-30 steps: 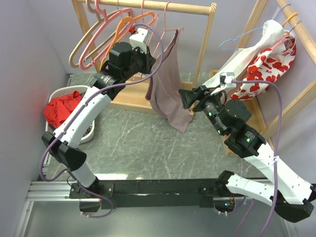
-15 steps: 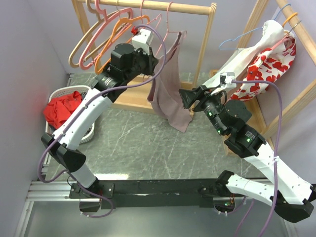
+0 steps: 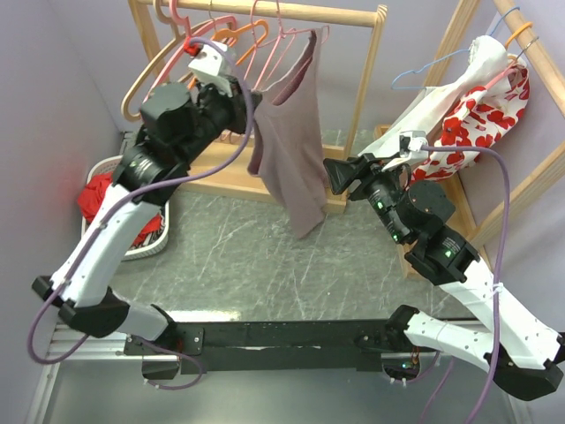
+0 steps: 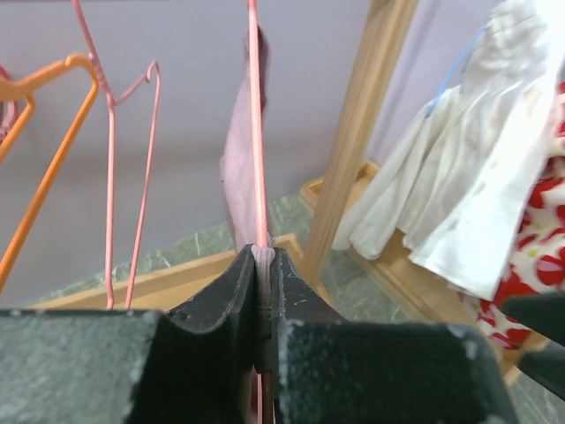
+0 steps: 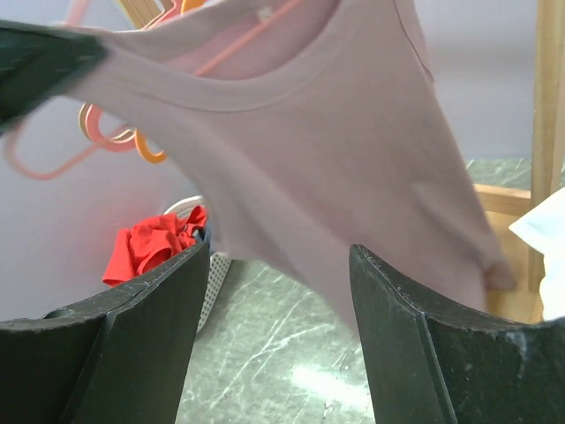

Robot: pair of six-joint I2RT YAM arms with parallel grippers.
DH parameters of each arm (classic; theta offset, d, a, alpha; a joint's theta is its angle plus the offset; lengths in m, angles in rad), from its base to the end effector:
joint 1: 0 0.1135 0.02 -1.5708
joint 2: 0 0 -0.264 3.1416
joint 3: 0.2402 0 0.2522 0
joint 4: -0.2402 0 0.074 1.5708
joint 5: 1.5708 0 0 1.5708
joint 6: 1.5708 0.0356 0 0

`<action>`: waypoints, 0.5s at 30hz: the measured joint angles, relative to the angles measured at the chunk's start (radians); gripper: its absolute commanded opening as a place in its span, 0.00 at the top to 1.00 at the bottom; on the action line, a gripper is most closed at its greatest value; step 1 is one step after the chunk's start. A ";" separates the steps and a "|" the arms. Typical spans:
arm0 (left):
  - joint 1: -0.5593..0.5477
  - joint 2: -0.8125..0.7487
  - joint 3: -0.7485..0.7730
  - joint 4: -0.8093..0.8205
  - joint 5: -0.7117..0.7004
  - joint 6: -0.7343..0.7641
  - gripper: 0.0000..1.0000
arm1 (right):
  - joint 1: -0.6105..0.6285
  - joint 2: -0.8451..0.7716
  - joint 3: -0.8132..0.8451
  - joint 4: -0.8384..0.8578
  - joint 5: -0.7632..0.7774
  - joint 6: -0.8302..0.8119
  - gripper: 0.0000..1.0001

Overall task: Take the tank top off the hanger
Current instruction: Pick up the hanger from the clothesline.

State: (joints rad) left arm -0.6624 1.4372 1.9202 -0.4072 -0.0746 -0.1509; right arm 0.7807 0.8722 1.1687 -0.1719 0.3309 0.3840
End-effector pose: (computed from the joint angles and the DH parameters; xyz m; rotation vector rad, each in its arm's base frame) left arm 0.2249 -0.1720 0.5503 0.3260 1.4892 -0.5978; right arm 0.1316 0.1141 0.4580 -0.0170 1.4926 0.7094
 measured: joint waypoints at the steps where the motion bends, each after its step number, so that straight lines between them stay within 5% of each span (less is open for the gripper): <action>1: -0.002 -0.016 0.001 -0.006 0.003 0.000 0.99 | 0.000 -0.002 0.000 0.000 0.002 -0.001 0.28; 15: -0.005 -0.360 -0.109 -0.287 0.159 -0.106 0.99 | 0.000 0.005 0.003 0.007 0.021 -0.058 0.25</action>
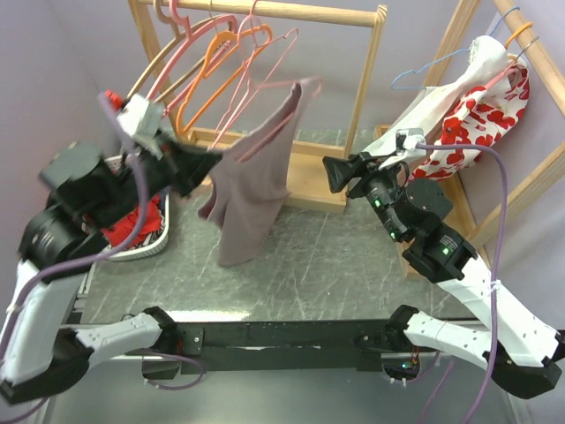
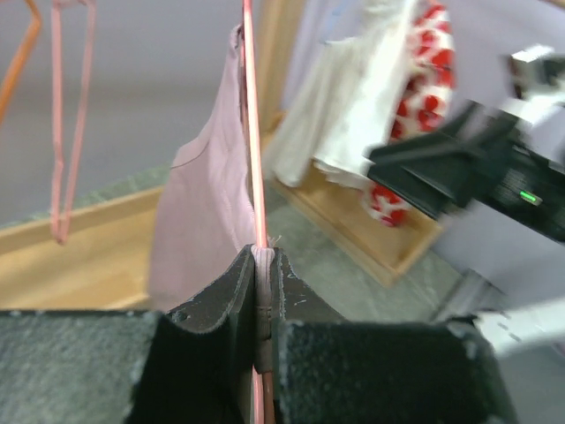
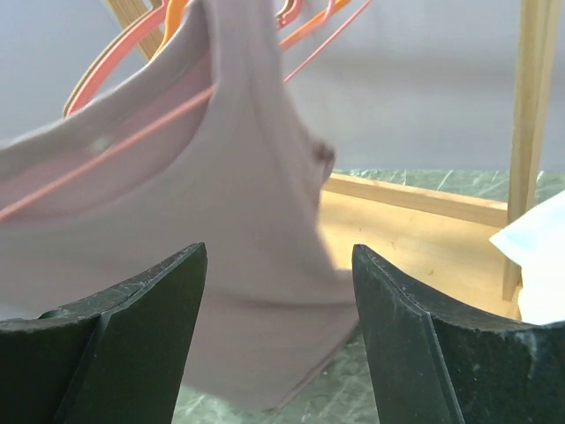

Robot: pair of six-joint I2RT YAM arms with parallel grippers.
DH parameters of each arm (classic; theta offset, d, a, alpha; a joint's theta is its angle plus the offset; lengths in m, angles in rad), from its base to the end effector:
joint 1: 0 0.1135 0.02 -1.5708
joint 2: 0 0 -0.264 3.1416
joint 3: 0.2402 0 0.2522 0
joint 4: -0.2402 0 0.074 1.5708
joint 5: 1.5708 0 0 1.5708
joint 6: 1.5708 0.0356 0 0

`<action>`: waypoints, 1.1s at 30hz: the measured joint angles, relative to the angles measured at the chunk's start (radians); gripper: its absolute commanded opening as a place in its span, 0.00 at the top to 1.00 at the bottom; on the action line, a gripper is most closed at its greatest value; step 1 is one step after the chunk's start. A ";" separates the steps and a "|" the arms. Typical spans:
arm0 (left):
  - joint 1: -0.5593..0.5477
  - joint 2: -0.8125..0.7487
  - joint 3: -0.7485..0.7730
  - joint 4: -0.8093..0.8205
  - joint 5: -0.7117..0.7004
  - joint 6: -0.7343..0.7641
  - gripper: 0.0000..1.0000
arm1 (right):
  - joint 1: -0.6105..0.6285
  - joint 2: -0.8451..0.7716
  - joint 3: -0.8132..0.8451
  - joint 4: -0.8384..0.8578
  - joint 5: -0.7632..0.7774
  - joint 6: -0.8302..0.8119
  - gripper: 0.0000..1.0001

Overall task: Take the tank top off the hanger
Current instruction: Pick up the hanger from the clothesline.

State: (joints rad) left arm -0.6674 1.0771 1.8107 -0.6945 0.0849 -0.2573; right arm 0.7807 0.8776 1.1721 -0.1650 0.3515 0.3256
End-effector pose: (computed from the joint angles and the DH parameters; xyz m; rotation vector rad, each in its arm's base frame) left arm 0.1129 -0.0928 0.5588 0.3913 1.5376 -0.7955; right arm 0.1328 0.1143 0.4590 -0.0415 1.4817 0.6496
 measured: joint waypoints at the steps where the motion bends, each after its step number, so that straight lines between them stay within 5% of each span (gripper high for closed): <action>1: 0.000 -0.040 -0.030 -0.005 0.025 -0.012 0.99 | 0.000 0.009 0.004 0.002 -0.003 -0.006 0.25; 8: 0.000 -0.164 -0.091 -0.100 0.091 -0.063 0.99 | 0.000 0.097 0.035 0.024 -0.048 -0.033 0.25; 33: 0.000 -0.171 -0.234 -0.092 0.129 -0.123 0.99 | 0.000 0.246 0.158 -0.094 -0.079 0.048 0.36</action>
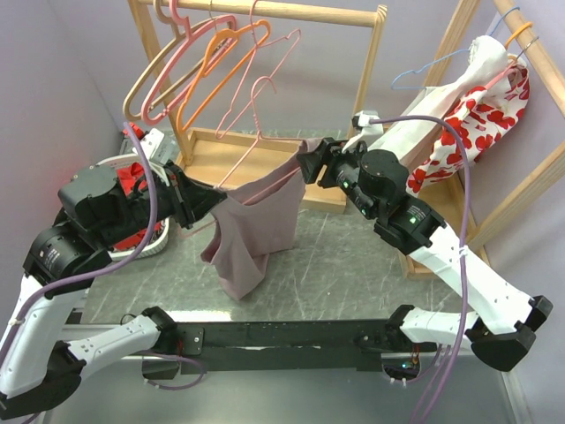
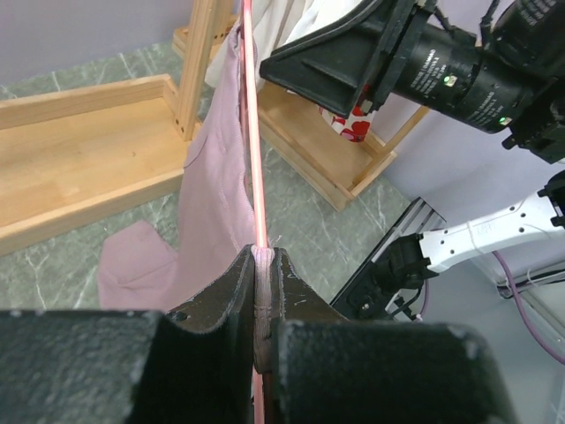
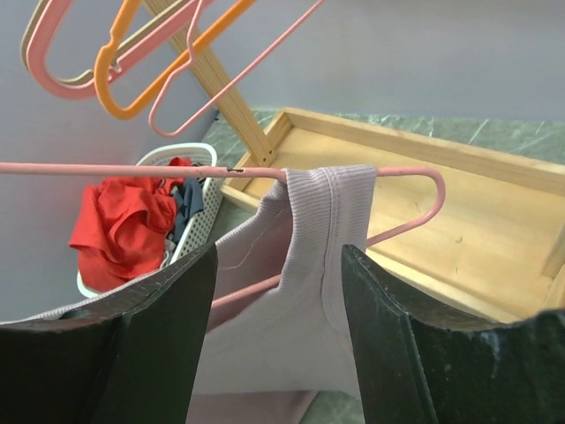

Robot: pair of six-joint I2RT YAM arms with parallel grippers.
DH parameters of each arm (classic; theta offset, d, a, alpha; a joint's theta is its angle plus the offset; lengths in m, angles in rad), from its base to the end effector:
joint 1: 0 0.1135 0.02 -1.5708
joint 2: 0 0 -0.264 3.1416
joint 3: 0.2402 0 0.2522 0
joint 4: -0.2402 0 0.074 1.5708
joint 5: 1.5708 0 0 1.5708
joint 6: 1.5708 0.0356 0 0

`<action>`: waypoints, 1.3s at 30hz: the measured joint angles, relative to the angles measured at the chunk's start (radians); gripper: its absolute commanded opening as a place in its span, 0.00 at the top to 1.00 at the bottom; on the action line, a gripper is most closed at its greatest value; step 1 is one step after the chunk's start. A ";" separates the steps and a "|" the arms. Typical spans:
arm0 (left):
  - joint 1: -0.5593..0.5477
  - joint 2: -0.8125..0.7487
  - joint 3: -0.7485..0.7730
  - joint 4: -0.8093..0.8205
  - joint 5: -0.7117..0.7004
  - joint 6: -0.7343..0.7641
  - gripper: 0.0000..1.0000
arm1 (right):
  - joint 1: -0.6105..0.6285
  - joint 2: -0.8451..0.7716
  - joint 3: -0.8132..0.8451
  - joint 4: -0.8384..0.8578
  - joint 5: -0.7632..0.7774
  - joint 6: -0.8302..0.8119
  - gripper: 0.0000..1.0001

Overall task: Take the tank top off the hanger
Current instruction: Pick up the hanger from the clothesline, then remove the tank top from the hanger.

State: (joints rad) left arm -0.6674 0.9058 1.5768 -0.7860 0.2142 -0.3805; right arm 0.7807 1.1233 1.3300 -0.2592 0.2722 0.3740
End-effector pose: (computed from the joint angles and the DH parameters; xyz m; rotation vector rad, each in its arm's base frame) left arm 0.0893 -0.0800 0.5081 0.4209 1.7275 -0.9539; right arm 0.1782 0.1630 0.4548 -0.1232 1.6585 0.6648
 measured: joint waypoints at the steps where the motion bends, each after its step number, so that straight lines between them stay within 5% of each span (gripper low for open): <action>1: 0.000 0.000 0.000 0.003 0.003 -0.001 0.99 | 0.000 0.002 0.000 -0.002 0.000 0.003 0.36; 6: 0.000 0.000 0.000 0.018 0.035 -0.008 0.99 | 0.000 0.032 0.000 -0.004 0.005 0.006 0.43; 13: 0.000 -0.015 0.000 0.017 0.050 -0.013 0.99 | 0.000 0.075 0.011 -0.010 0.048 -0.008 0.65; 16: 0.000 -0.021 0.000 0.013 0.047 -0.018 0.99 | 0.000 0.071 0.011 -0.010 0.062 -0.011 0.94; 18: 0.000 -0.025 0.000 0.010 0.042 -0.018 0.99 | 0.000 0.066 0.011 -0.010 0.077 -0.014 1.00; 29: 0.000 -0.024 0.005 -0.016 0.068 -0.008 0.99 | -0.019 0.038 0.003 -0.005 0.205 -0.062 1.00; 39: 0.000 -0.068 0.024 -0.046 0.090 -0.007 0.99 | -0.169 0.077 0.052 -0.054 0.202 -0.070 1.00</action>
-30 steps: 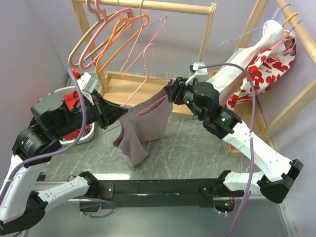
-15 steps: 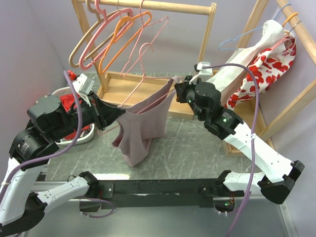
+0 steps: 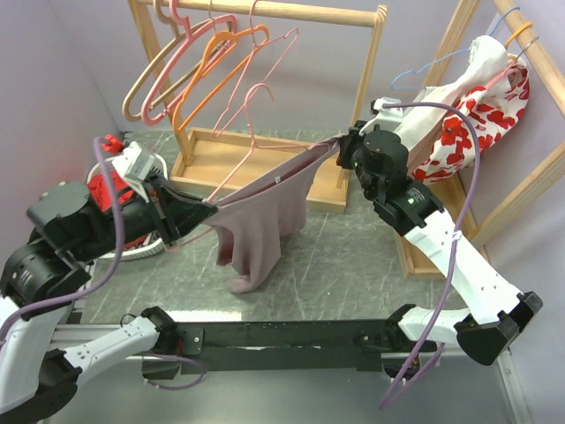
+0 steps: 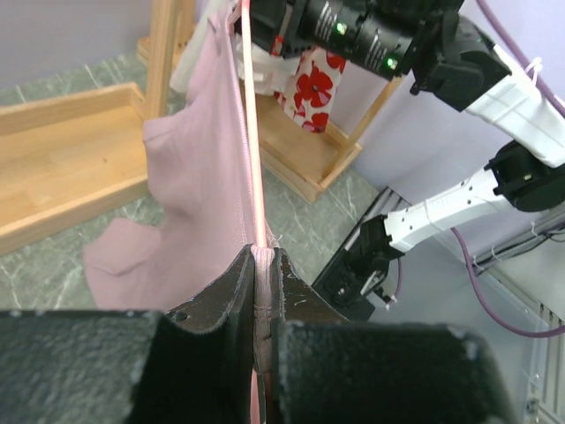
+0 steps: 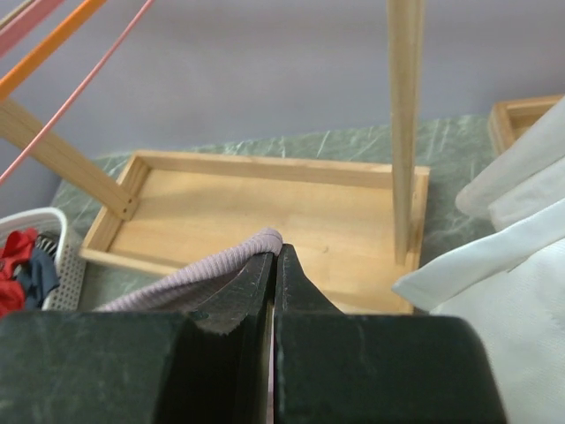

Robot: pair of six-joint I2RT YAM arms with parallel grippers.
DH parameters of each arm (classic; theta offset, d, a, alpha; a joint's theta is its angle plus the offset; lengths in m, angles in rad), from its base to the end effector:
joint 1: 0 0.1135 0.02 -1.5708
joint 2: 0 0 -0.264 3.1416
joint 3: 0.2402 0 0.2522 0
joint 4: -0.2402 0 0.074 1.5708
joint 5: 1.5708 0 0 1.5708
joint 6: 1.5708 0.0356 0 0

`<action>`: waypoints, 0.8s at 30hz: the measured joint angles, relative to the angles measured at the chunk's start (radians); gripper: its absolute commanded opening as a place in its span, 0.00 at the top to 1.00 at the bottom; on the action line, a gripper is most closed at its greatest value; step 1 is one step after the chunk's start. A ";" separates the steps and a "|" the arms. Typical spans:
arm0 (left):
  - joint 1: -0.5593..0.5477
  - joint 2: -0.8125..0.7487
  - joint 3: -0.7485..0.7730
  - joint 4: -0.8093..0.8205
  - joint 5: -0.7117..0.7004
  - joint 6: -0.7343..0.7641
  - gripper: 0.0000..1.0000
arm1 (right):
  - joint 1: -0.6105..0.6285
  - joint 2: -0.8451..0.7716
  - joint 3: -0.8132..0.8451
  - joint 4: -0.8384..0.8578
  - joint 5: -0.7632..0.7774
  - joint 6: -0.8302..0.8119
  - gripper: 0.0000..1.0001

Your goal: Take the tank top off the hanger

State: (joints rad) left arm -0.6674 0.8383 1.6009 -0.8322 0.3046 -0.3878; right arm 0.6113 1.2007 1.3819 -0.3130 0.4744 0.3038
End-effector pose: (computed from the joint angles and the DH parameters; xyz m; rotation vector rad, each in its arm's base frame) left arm 0.0616 -0.0621 0.5149 0.4858 1.6767 -1.0406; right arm 0.2218 0.1356 0.4489 0.0932 1.6933 0.2823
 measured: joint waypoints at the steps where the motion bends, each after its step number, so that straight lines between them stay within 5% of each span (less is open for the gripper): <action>1: 0.000 -0.006 0.003 0.000 -0.007 0.000 0.99 | -0.005 0.000 0.000 -0.009 -0.015 0.008 1.00; 11: 0.000 -0.039 -0.023 0.023 -0.039 0.000 0.99 | -0.011 0.000 -0.049 -0.042 -0.268 0.047 1.00; 13: 0.000 -0.029 -0.042 0.041 -0.039 0.000 0.99 | -0.006 -0.001 -0.061 -0.047 -0.322 0.046 0.89; 15: 0.000 -0.019 -0.065 0.066 -0.041 0.000 0.99 | 0.008 -0.007 -0.070 -0.051 -0.343 0.045 0.53; 16: 0.000 -0.012 -0.073 0.074 -0.042 0.000 0.99 | 0.018 -0.013 -0.078 -0.051 -0.346 0.048 0.44; 24: 0.000 0.063 -0.113 0.150 -0.084 0.001 0.99 | 0.063 -0.158 -0.158 -0.066 -0.348 0.093 0.36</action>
State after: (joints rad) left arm -0.6674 0.9016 1.4876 -0.6823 0.2203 -0.3870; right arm 0.6746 1.0424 1.2240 -0.3794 0.1268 0.3965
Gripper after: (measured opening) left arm 0.125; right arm 0.639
